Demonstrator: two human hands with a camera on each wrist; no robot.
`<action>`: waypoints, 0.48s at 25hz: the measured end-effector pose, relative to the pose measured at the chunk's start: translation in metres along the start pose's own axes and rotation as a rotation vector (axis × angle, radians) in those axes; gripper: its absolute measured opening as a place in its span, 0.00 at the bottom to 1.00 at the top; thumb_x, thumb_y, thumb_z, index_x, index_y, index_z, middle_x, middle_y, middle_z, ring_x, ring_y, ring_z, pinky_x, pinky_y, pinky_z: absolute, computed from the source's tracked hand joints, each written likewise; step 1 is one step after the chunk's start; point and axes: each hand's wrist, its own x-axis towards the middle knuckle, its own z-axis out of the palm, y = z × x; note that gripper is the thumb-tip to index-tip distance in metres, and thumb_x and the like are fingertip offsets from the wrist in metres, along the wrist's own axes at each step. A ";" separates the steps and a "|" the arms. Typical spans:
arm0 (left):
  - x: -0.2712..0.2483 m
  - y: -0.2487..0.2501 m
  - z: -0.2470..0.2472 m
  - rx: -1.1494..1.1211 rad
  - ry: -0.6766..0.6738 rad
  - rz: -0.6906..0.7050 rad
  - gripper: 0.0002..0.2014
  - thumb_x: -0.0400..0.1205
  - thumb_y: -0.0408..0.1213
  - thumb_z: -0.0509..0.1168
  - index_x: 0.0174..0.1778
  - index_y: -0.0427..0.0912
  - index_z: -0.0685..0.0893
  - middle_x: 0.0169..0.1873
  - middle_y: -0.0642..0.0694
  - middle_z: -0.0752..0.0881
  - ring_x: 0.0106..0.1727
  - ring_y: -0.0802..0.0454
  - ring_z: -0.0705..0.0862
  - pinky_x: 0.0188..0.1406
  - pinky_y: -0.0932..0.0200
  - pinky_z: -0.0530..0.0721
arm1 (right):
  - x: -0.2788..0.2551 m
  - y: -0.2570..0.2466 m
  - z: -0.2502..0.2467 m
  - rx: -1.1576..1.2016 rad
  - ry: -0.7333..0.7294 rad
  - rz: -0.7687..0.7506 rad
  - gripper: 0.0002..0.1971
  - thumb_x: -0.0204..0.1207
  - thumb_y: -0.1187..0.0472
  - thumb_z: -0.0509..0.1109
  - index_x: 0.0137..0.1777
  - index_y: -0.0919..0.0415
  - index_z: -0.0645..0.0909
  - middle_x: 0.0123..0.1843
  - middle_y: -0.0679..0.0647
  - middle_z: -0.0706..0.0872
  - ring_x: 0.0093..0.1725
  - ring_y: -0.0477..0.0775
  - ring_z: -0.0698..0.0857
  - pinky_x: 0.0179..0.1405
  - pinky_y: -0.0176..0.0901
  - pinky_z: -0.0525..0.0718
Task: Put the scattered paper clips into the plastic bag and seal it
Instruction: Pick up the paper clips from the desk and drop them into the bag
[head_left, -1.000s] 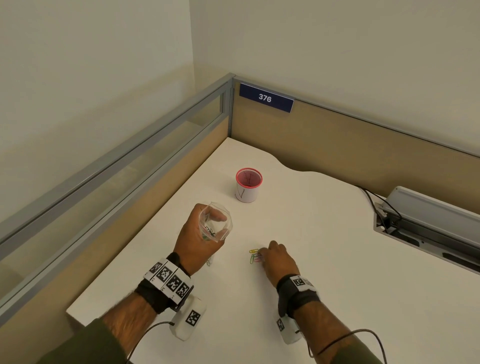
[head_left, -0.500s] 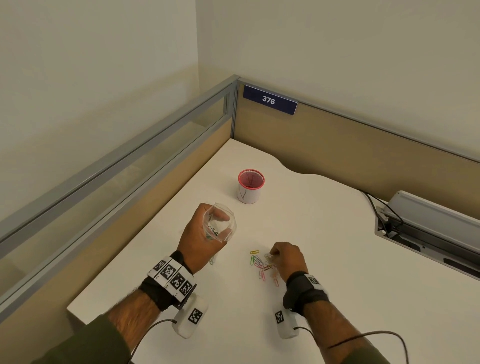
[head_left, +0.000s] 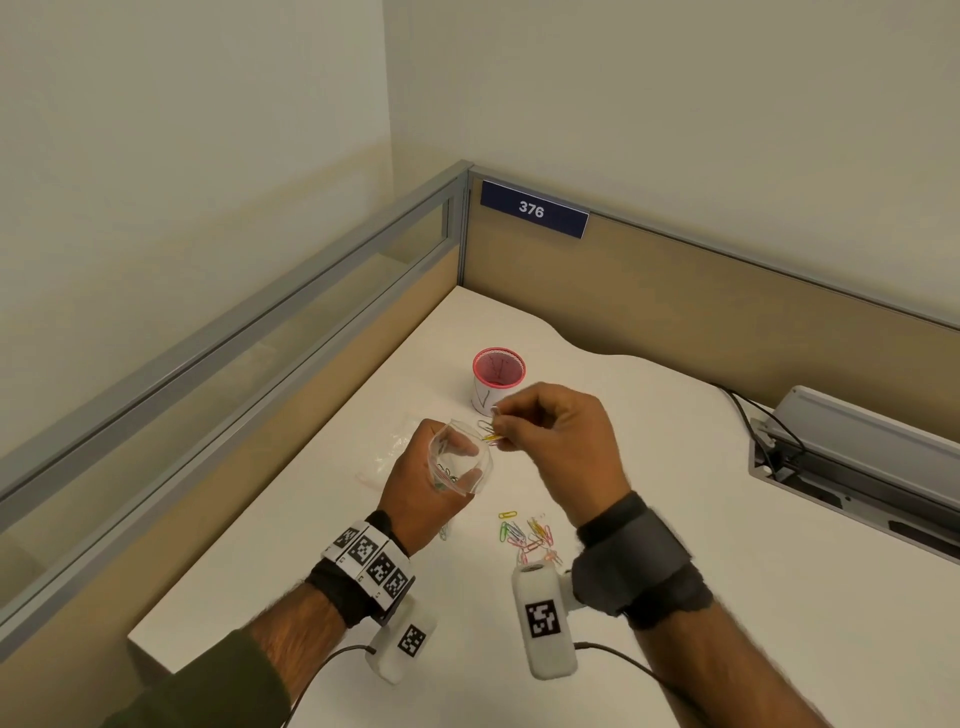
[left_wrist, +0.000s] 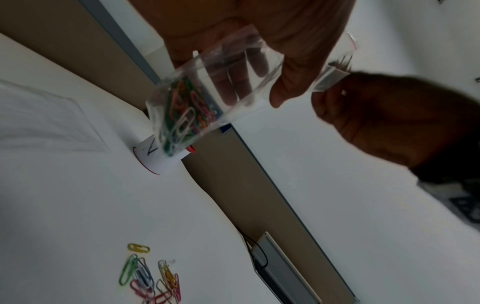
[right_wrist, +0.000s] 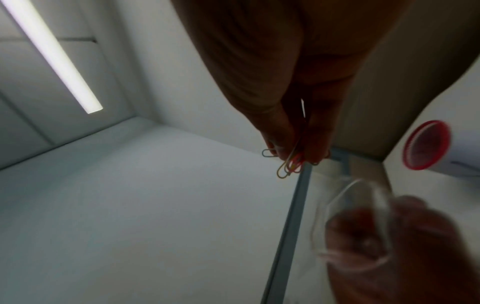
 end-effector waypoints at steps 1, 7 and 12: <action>0.001 0.000 0.002 0.012 0.000 -0.006 0.18 0.72 0.37 0.76 0.52 0.49 0.76 0.49 0.49 0.86 0.57 0.49 0.86 0.60 0.51 0.86 | 0.000 -0.007 0.008 -0.031 -0.030 -0.027 0.04 0.74 0.69 0.74 0.46 0.62 0.89 0.40 0.53 0.91 0.36 0.49 0.90 0.42 0.38 0.91; 0.003 0.007 0.004 0.067 -0.013 -0.139 0.22 0.73 0.32 0.78 0.55 0.51 0.75 0.44 0.55 0.84 0.44 0.57 0.84 0.45 0.68 0.83 | -0.004 -0.012 0.038 -0.523 -0.171 -0.076 0.08 0.78 0.62 0.68 0.52 0.54 0.87 0.48 0.51 0.89 0.48 0.50 0.87 0.52 0.44 0.88; 0.000 0.011 -0.001 0.046 -0.037 -0.099 0.20 0.71 0.33 0.76 0.53 0.50 0.76 0.46 0.55 0.85 0.48 0.59 0.85 0.54 0.56 0.86 | -0.009 -0.027 0.031 -0.502 -0.117 -0.161 0.08 0.80 0.63 0.66 0.54 0.57 0.87 0.50 0.52 0.89 0.50 0.50 0.86 0.54 0.42 0.86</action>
